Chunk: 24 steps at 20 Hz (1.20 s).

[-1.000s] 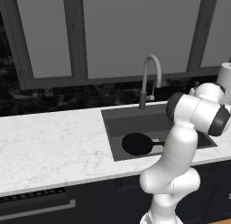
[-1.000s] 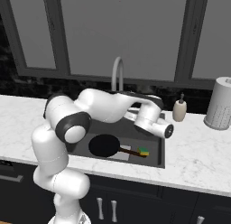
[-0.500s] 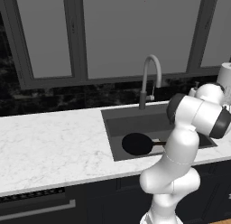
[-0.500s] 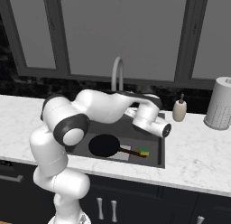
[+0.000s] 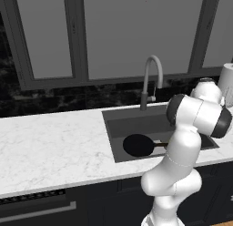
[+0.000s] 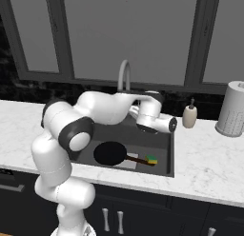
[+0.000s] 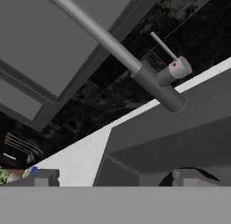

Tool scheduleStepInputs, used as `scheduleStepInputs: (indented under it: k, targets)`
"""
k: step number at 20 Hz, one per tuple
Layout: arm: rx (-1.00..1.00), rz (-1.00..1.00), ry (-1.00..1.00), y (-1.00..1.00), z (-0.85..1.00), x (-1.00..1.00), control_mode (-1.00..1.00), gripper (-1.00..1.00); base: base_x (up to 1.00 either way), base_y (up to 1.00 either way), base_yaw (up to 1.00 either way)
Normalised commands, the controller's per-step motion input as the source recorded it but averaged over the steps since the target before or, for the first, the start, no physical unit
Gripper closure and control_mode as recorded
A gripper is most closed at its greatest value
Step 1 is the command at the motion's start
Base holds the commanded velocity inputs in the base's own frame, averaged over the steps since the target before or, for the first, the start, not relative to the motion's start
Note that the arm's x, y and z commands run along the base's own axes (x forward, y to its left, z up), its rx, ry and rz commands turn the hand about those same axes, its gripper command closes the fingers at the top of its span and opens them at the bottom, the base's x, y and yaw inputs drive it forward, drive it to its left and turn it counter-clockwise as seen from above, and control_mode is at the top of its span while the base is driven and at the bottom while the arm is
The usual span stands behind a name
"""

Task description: Pick the pan and sponge and place them into the sink. Then turn on the water.

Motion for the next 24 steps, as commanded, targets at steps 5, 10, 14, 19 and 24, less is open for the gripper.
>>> scheduleStepInputs:
  k: [5,10,14,19,24]
  targets:
    - [0.01,0.00,0.07,0.00,0.00,0.20,-1.00,-1.00,0.00,0.00,0.00]
    - [0.02,0.00,0.01,0.00,-0.11,0.27,-1.00,-1.00,0.00,0.00,0.00]
    - [0.01,0.00,0.00,0.00,-0.05,0.23,-1.00,-1.00,0.00,0.00,0.00]
    - [0.04,0.00,0.00,0.00,-0.02,0.29,-1.00,-1.00,0.00,0.00,0.00]
    - [0.02,0.00,-0.02,0.00,-0.16,0.35,-1.00,-1.00,0.00,0.00,0.00]
